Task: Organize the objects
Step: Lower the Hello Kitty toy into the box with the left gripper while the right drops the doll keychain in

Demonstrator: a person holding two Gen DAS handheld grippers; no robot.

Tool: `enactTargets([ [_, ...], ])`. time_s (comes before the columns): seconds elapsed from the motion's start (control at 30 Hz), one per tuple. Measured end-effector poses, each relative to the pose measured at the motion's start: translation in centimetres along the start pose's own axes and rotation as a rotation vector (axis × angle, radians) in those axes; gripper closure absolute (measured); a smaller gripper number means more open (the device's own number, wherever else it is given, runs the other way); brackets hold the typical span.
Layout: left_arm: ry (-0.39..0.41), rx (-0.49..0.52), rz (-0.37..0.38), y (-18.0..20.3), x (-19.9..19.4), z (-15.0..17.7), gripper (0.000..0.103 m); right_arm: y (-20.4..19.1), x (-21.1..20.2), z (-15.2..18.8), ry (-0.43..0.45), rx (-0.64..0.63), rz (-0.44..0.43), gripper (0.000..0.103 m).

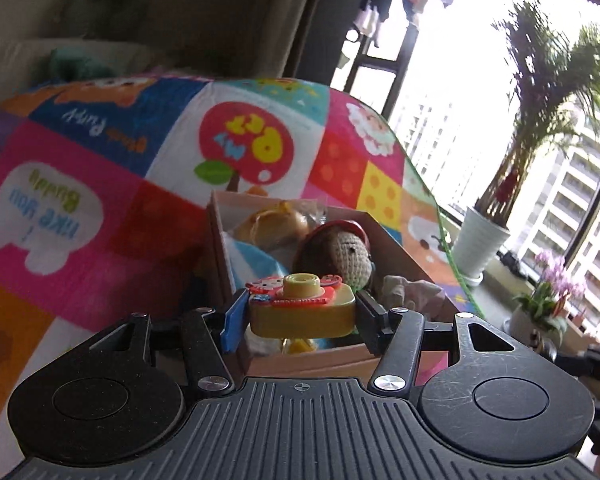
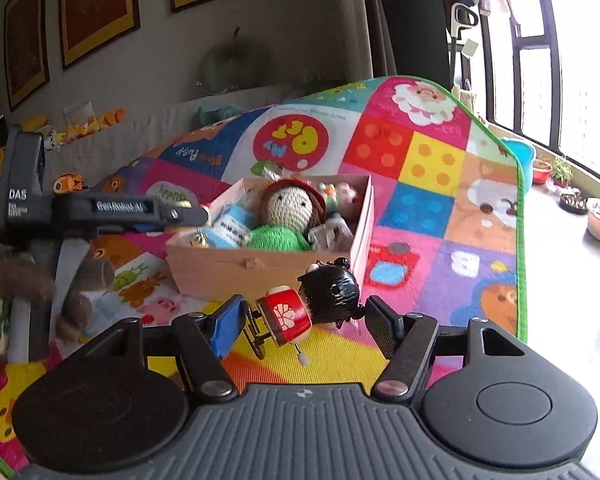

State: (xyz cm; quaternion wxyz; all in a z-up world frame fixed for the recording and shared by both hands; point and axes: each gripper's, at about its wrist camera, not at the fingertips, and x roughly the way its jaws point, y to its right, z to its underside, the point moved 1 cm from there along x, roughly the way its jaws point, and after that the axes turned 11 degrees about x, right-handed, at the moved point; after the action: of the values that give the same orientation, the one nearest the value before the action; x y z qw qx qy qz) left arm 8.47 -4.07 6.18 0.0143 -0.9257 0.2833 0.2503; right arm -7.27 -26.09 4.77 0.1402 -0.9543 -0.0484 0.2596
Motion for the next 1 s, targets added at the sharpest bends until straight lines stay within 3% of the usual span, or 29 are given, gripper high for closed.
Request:
enactTargets([
  [0.07,-0.013,0.007,0.031,0.7,0.9,-0.6,0.042,-0.4,0.3,-0.6,0.004,0.001,-0.001,0.037],
  [0.17,-0.042,0.07,0.016,2.0,3.1,-1.3,0.042,-0.8,0.6,-1.3,0.004,0.004,0.001,0.037],
  [0.3,-0.05,0.412,-0.082,5.7,4.6,-1.5,0.041,-0.9,0.9,-1.6,0.003,-0.025,0.03,0.037],
  [0.37,-0.033,0.502,-0.093,6.5,4.7,-1.5,0.041,-0.8,1.1,-1.6,-0.004,-0.035,0.043,0.037],
  [0.4,-0.009,0.475,-0.071,6.1,4.4,-1.8,0.041,-0.7,1.3,-1.5,-0.008,-0.034,0.049,0.037],
  [0.57,0.148,0.109,0.013,1.2,1.6,-4.3,0.044,-0.3,2.0,-2.2,-0.011,-0.01,0.047,0.037],
  [0.7,0.181,0.035,-0.025,-1.2,-0.1,-5.1,0.046,-1.5,2.4,-5.7,0.071,-0.043,0.021,0.037],
  [0.8,0.158,-0.003,-0.037,-2.6,-1.1,-4.6,0.046,-2.5,3.4,-9.1,0.126,-0.069,-0.017,0.036],
  [0.83,0.133,-0.015,-0.044,-3.0,-1.2,-4.2,0.046,-2.8,4.1,-10.1,0.133,-0.092,-0.038,0.023],
  [0.9,0.074,-0.038,-0.059,-3.8,-1.4,-3.3,0.046,-2.6,5.3,-11.8,0.107,-0.109,-0.062,0.009],
  [1.0,0.0,-0.068,-0.047,-4.9,-1.9,-2.2,0.046,-1.0,5.9,-13.4,0.068,-0.031,-0.07,0.009],
])
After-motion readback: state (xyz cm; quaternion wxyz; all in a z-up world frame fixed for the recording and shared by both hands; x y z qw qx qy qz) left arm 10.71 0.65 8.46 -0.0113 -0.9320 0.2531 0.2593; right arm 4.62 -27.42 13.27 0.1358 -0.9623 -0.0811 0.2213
